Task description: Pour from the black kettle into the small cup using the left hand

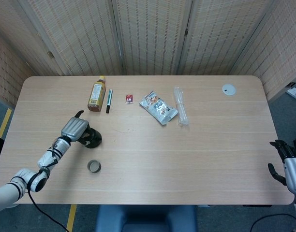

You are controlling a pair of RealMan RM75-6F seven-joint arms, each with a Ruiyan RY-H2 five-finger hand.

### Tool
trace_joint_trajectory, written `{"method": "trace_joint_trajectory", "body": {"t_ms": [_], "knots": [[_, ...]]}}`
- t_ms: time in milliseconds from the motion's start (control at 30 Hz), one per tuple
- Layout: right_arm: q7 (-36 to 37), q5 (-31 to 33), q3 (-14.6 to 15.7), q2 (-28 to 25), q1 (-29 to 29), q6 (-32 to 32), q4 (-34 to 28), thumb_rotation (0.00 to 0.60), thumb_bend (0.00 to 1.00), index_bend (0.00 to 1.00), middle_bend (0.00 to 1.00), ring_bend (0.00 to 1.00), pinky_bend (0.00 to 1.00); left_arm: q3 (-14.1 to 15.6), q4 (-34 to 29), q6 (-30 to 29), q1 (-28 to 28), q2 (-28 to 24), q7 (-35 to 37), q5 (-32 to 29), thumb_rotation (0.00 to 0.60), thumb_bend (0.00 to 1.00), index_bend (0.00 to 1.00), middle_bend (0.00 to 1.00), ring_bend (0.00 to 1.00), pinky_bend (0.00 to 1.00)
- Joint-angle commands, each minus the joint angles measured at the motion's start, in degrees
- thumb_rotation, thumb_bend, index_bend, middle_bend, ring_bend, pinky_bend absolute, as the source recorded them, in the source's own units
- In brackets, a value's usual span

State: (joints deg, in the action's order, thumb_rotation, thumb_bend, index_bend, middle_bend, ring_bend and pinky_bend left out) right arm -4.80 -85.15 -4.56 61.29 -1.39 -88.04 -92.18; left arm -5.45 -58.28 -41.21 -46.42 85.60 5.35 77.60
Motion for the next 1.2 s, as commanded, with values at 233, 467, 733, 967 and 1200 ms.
{"method": "trace_joint_trajectory", "body": {"t_ms": [233,467,733,967,1200], "knots": [[-0.15,0.08,-0.06,0.04,-0.01,-0.03,-0.1,0.6,0.38,0.21,0.24,0.3,0.07,-0.16,-1.11,-0.47,0.04,-1.36,2.85,0.48,0.6,0.03,0.95,0.97,0.79,0.08],[-0.36,0.02,-0.11,-0.06,-0.06,-0.08,-0.3,0.6,0.38,0.21,0.24,0.3,0.07,-0.81,-3.77,-1.36,0.47,-3.54,4.48,0.03,0.574,0.04,0.95,0.98,0.8,0.17],[-0.25,-0.07,-0.13,-0.03,-0.28,0.16,-0.2,0.6,0.38,0.21,0.24,0.3,0.06,-0.98,-8.69,-2.2,1.67,-7.2,4.45,-1.08,0.384,0.03,0.95,1.0,0.83,0.18],[0.05,-0.38,-0.13,0.08,-0.57,0.37,0.06,0.6,0.38,0.21,0.24,0.3,0.06,-1.47,-13.57,-4.49,3.47,-9.87,2.62,-2.97,0.307,0.04,0.95,1.0,0.87,0.3],[-0.08,-0.56,-0.21,-0.14,-0.92,0.65,0.01,0.6,0.38,0.21,0.26,0.31,0.06,-1.85,-18.9,-9.09,6.1,-11.76,-2.15,-5.2,0.303,0.1,0.98,1.0,0.91,0.48]]}}
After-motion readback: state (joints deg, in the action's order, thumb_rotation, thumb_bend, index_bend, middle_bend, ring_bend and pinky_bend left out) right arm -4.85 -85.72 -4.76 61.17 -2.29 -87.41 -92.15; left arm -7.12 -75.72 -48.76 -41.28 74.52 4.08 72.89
